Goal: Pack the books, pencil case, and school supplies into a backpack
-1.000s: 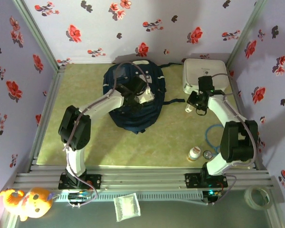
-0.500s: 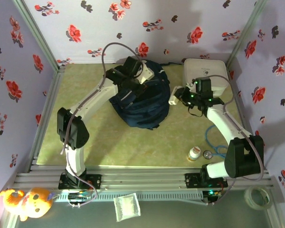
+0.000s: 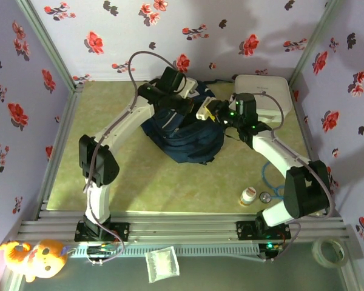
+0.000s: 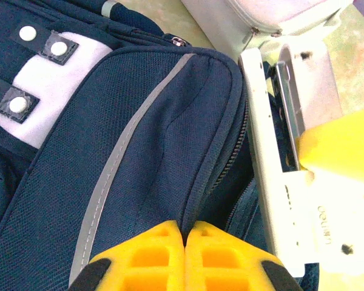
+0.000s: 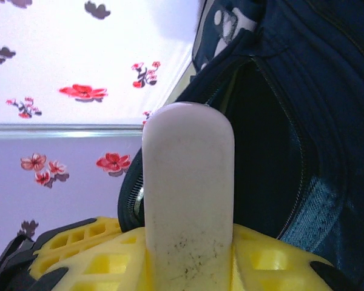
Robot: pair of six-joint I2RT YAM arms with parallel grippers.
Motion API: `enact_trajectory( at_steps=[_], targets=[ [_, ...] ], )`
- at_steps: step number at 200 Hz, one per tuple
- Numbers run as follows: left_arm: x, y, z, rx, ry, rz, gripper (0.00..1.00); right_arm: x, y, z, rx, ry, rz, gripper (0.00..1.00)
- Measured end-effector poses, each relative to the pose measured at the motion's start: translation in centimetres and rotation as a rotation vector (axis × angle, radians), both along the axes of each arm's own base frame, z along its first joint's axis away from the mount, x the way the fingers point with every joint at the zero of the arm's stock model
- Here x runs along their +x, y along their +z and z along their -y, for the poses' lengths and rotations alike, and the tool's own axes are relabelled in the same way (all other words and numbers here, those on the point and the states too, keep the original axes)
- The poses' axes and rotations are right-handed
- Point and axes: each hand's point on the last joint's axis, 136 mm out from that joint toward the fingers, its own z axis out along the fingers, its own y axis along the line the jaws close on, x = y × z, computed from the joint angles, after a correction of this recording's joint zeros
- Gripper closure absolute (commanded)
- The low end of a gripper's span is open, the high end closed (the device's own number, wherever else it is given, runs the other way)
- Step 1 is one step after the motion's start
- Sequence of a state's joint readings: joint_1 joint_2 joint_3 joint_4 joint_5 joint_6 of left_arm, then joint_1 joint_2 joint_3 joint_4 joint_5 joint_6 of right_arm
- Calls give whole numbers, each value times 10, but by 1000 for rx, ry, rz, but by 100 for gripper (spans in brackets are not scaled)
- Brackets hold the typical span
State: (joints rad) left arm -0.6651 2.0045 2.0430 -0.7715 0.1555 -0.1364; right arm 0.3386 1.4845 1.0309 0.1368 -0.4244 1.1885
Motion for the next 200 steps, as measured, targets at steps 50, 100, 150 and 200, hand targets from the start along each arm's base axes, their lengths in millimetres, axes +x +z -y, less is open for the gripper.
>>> enact_trajectory(
  at_steps=[50, 100, 150, 200],
  targets=[
    [13, 8, 4, -61, 73, -15, 100, 15, -6, -20, 27, 0, -53, 50],
    [20, 14, 0, -99, 117, -27, 100, 23, -9, -30, 62, 33, -56, 54],
    [19, 15, 1, -122, 110, -43, 100, 15, -2, -2, -2, 10, 1, 47],
    [16, 3, 10, -170, 79, -70, 35, -24, -10, 38, -242, -40, 20, 40]
  ],
)
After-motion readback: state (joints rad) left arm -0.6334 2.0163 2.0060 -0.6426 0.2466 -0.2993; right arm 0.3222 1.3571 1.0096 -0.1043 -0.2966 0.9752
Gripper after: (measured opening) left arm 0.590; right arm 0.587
